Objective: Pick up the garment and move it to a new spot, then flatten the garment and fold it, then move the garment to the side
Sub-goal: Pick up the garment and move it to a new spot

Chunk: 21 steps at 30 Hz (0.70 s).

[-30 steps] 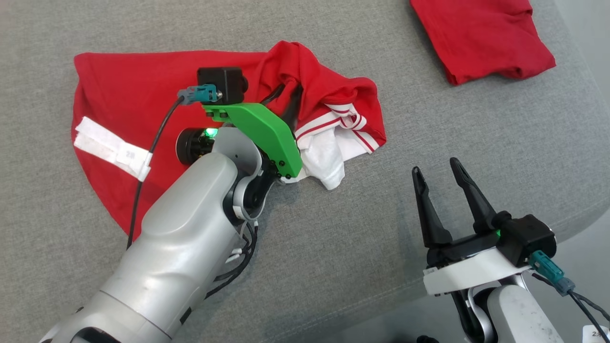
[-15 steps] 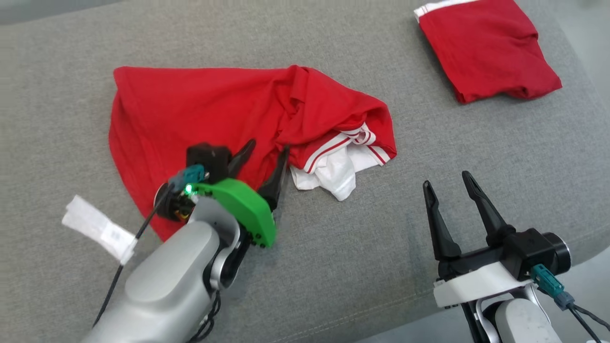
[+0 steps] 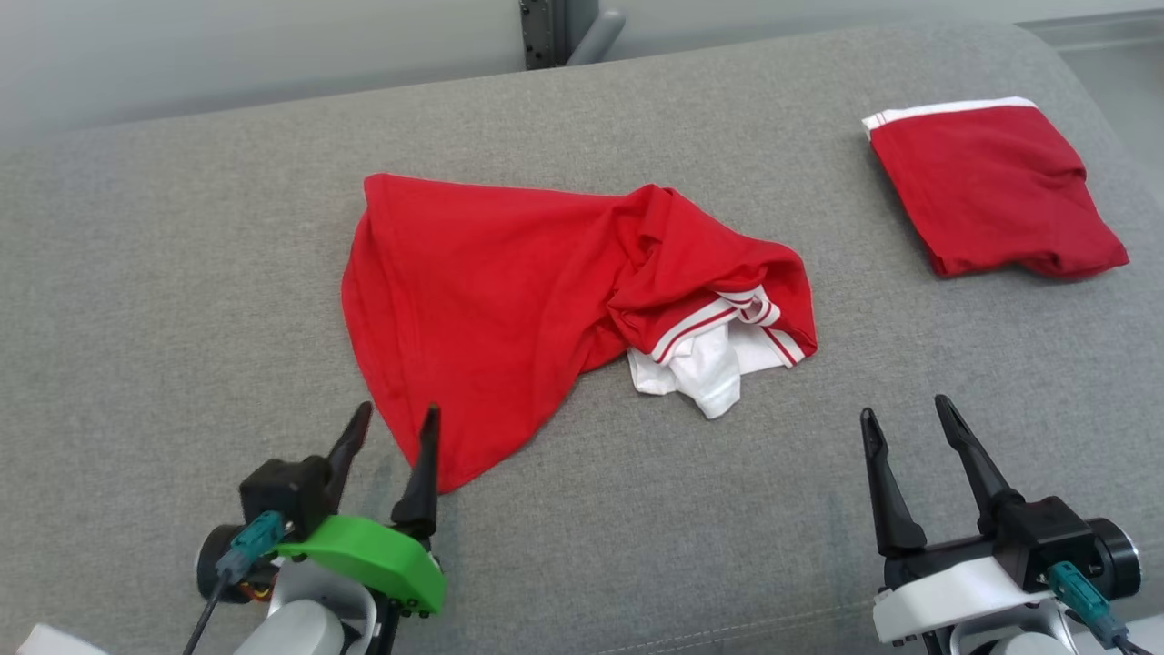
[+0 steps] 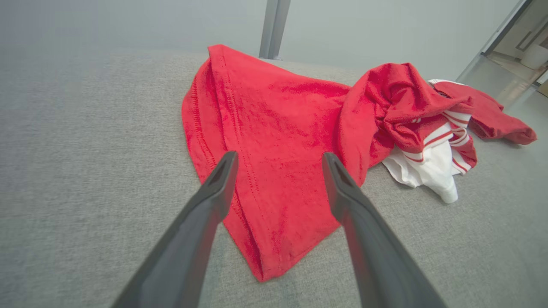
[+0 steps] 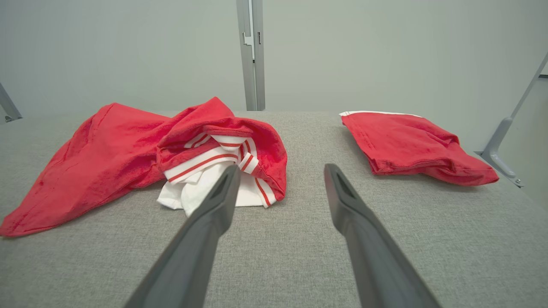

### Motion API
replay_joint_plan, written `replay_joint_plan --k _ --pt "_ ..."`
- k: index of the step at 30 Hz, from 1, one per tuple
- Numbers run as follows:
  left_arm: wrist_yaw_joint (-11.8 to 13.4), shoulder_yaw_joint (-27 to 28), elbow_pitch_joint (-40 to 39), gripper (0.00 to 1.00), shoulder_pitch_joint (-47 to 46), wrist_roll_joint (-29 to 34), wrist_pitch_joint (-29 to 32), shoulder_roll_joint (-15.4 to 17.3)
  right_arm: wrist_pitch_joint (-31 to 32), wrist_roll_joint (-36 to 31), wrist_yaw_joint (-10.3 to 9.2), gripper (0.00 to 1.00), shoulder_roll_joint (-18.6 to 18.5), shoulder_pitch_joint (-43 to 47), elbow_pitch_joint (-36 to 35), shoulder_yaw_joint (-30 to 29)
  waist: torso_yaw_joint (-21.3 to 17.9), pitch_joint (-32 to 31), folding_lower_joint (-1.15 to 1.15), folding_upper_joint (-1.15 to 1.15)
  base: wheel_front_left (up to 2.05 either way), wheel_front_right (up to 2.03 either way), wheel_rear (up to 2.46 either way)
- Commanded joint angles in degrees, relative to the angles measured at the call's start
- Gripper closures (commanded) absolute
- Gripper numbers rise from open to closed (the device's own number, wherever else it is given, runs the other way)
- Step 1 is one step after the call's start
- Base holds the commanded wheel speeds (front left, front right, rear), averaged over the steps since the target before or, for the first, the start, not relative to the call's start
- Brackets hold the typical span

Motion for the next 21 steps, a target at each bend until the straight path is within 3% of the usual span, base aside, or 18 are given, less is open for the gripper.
replay_joint_plan --k 1,5,15,21 --pt "0.44 2.03 -0.88 0.00 2.32 1.39 -0.19 -0.06 0.00 -0.39 -0.07 0.00 -0.11 0.98 0.00 -0.46 2.36 -2.60 0.00 0.00 0.00 0.00 0.00" --pt "-0.56 10.32 -4.80 0.00 9.79 6.42 -0.23 -1.49 0.00 -0.73 -0.07 0.00 -0.10 3.02 0.42 -1.76 3.80 -4.94 0.00 0.00 0.00 0.00 0.00" --pt "-7.69 28.62 -7.25 0.00 23.66 16.44 -0.18 -5.23 0.00 -1.74 -0.07 0.00 -0.10 6.18 1.95 -3.48 8.15 -9.50 0.00 0.00 0.00 0.00 0.00" --pt "-15.30 35.30 -7.85 0.00 26.68 21.17 -0.19 -7.64 0.00 -1.86 -0.07 0.00 -0.09 6.39 3.34 -4.64 8.90 -10.34 0.00 0.00 0.00 0.00 0.00"
